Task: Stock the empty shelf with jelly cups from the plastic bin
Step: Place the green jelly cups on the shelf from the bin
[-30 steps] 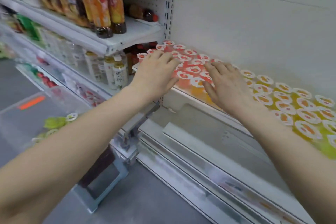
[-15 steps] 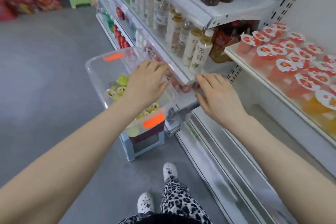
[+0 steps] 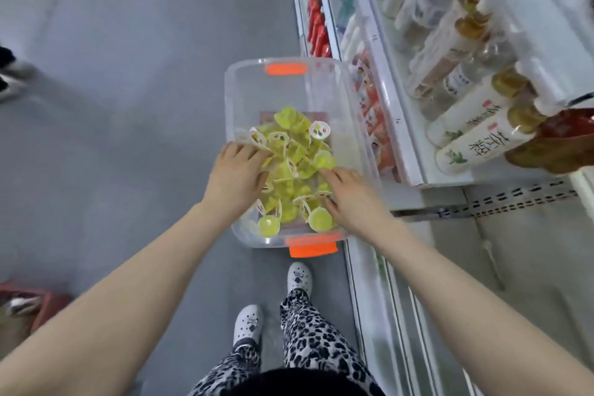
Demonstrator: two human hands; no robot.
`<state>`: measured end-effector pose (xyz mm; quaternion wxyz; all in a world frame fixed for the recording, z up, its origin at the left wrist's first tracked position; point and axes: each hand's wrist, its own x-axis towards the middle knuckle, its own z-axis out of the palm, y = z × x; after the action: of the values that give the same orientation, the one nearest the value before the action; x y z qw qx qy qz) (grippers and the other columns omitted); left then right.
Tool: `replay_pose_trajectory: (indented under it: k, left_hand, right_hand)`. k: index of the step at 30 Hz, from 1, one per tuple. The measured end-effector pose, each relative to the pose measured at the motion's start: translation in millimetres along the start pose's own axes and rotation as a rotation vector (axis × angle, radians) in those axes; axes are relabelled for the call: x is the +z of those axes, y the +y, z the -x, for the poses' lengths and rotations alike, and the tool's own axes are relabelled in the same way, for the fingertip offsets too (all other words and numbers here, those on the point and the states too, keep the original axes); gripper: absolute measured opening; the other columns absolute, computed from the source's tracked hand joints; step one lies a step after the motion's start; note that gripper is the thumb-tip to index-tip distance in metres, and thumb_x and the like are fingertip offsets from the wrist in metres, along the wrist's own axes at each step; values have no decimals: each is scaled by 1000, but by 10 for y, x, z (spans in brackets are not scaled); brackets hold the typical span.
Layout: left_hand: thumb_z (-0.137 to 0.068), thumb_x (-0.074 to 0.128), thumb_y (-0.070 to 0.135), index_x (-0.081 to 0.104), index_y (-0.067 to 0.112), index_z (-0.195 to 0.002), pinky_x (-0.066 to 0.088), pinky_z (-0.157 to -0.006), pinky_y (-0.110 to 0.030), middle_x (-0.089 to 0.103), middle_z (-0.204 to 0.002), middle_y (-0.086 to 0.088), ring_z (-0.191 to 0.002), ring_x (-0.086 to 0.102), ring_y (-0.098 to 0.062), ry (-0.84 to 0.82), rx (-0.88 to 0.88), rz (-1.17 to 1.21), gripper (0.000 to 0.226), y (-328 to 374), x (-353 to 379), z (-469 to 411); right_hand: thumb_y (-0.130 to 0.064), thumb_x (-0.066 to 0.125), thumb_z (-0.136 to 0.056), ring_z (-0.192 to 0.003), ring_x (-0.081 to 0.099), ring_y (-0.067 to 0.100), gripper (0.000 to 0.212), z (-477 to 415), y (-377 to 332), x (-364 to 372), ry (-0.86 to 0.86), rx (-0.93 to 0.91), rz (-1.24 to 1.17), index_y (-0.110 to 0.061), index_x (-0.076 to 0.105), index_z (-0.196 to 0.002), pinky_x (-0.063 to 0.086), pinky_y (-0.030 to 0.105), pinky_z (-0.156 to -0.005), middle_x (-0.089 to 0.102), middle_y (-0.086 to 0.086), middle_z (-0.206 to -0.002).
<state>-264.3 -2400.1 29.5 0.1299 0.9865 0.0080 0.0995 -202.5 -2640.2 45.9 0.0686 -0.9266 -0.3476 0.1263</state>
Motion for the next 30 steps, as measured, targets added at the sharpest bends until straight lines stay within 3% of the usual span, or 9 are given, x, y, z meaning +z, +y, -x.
replay_pose_trajectory:
  k: [4, 9, 14, 18, 22, 24, 26, 28, 30]
  left_hand:
    - [-79, 57, 11, 71, 13, -105, 34, -107, -48, 65, -98, -4, -99, 56, -28, 19, -71, 37, 30, -83, 128, 99]
    - [-78, 60, 1, 72, 13, -104, 34, -109, -53, 65, -99, -4, -101, 57, -28, 9, -99, 53, 31, -64, 155, 80]
    - [-80, 42, 10, 72, 16, -104, 35, -109, -51, 64, -98, -2, -103, 57, -26, 0, -107, 60, 39, -63, 148, 65]
    - [-81, 37, 13, 72, 17, -104, 30, -114, -48, 64, -97, 0, -104, 57, -25, 1, -102, 31, 42, -54, 140, 53]
    - [-75, 55, 3, 71, 14, -106, 22, -118, -49, 64, -91, -4, -98, 59, -31, 4, -14, -148, 36, -32, 164, -3]
    - [-71, 64, -1, 69, 13, -109, 16, -120, -47, 64, -90, -6, -97, 59, -33, -31, 16, -196, 41, 26, 193, -94]
    - [-68, 69, 0, 69, 14, -110, 23, -116, -44, 65, -93, -5, -97, 59, -33, -97, 16, -183, 44, 117, 282, -227]
    - [-69, 76, 6, 66, 16, -114, 42, -99, -39, 64, -102, -4, -98, 58, -30, -211, -45, -138, 47, 217, 381, -396]
    - [-80, 72, 15, 56, 16, -127, 44, -92, -35, 57, -120, -5, -111, 52, -28, -377, -156, -82, 49, 284, 514, -556]
  right_hand:
    - [-35, 55, -94, -120, 51, 34, 56, -488, 40, 334, -263, 85, -59, -10, 39, -141, 45, 39, -92, 53, 15, -134]
    - [-41, 52, -94, -113, 52, 38, 52, -937, -14, 762, -439, 168, -20, -6, 42, -131, 45, 40, -82, 56, 22, -123]
    - [-40, 50, -93, -110, 54, 38, 46, -1102, -49, 1006, -419, 189, 122, -4, 44, -123, 40, 38, -77, 61, 22, -116]
    - [-41, 54, -89, -109, 56, 39, 51, -1131, -30, 960, -419, 238, 6, -4, 45, -123, 42, 38, -81, 63, 20, -114]
    - [-38, 72, -77, -104, 60, 39, 68, -1081, 40, 628, -380, 331, -189, -6, 39, -127, 48, 40, -81, 59, 17, -115]
    - [-30, 73, -77, -104, 57, 42, 65, -1021, 102, 450, -317, 319, -226, -6, 38, -126, 47, 42, -81, 49, 18, -120]
    - [-24, 72, -79, -100, 57, 41, 57, -952, 182, 300, -252, 261, -200, -7, 39, -122, 45, 39, -77, 45, 17, -120]
    - [-20, 70, -79, -96, 56, 38, 52, -892, 257, 215, -176, 183, -159, -8, 40, -120, 41, 36, -72, 46, 16, -117]
    - [-17, 66, -78, -92, 55, 36, 47, -852, 298, 198, -125, 126, -142, -10, 41, -118, 41, 36, -70, 47, 16, -113]
